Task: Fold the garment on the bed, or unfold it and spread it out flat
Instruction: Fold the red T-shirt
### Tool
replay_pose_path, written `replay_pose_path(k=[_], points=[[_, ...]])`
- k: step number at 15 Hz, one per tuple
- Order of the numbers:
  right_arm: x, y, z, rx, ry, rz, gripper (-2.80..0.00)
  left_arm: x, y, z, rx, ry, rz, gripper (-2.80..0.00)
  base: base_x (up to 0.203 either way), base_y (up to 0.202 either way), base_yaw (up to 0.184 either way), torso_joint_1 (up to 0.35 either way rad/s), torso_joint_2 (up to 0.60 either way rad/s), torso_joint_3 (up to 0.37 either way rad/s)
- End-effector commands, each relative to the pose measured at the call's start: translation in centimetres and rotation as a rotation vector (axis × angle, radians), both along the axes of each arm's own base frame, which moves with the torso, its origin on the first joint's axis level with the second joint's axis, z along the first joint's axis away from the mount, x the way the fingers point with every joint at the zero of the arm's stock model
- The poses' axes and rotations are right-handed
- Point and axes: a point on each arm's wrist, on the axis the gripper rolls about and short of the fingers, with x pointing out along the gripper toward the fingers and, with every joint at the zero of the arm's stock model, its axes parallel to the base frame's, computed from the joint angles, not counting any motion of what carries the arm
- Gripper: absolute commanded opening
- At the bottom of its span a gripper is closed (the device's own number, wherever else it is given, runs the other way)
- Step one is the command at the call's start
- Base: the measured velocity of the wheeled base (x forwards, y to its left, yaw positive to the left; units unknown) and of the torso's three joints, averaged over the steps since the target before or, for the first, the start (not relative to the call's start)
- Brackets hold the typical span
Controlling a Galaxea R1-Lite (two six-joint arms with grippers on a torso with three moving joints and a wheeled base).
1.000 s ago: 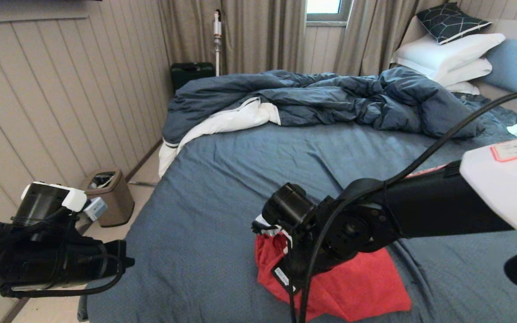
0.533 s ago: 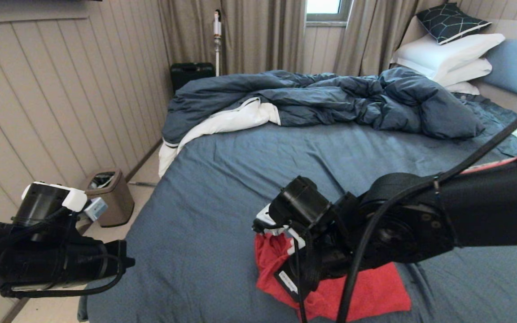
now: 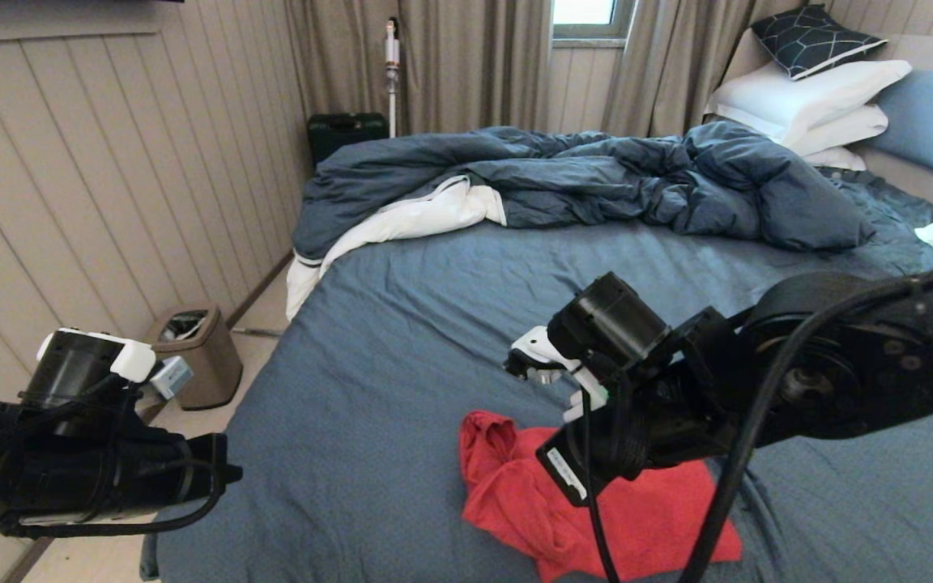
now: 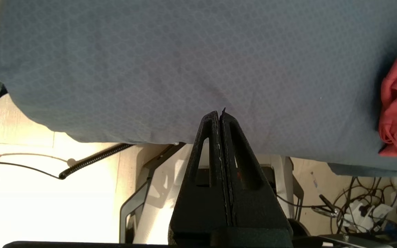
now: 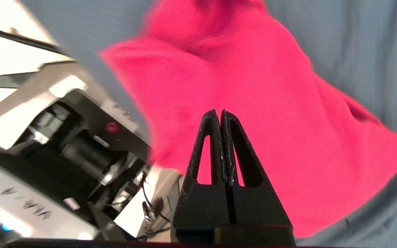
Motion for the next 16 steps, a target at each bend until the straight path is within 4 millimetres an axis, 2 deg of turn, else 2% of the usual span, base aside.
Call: replay_pose_path(k=[1, 6, 8, 13, 16], points=[[1.2, -0.2, -1.7, -0.037, 0.042, -0.029, -2.80, 0.0, 0.0, 0.0, -0.002, 0.002, 0.002, -2.80, 0.000, 0.000, 0.000, 0.000, 0.00, 0.000], [2.7, 1.6, -5.1, -0.058, 0.069, -0.018, -2.80, 0.1, 0.0, -0.1, -0.002, 0.004, 0.000, -2.80, 0.000, 0.000, 0.000, 0.000, 0.00, 0.000], [2.2, 2.9, -5.8, -0.066, 0.077, 0.021, -2.80, 0.1, -0.1, -0.1, -0.001, 0.006, -0.004, -2.80, 0.000, 0.000, 0.000, 0.000, 0.00, 0.000], [-0.3, 4.5, -6.4, -0.087, 0.096, 0.105, -2.80, 0.1, -0.2, -0.2, 0.001, 0.011, -0.007, -2.80, 0.000, 0.000, 0.000, 0.000, 0.00, 0.000], [0.3, 4.5, -5.6, -0.049, 0.052, 0.088, -2.80, 0.1, -0.2, -0.2, 0.001, 0.009, -0.007, -2.80, 0.000, 0.000, 0.000, 0.000, 0.00, 0.000]])
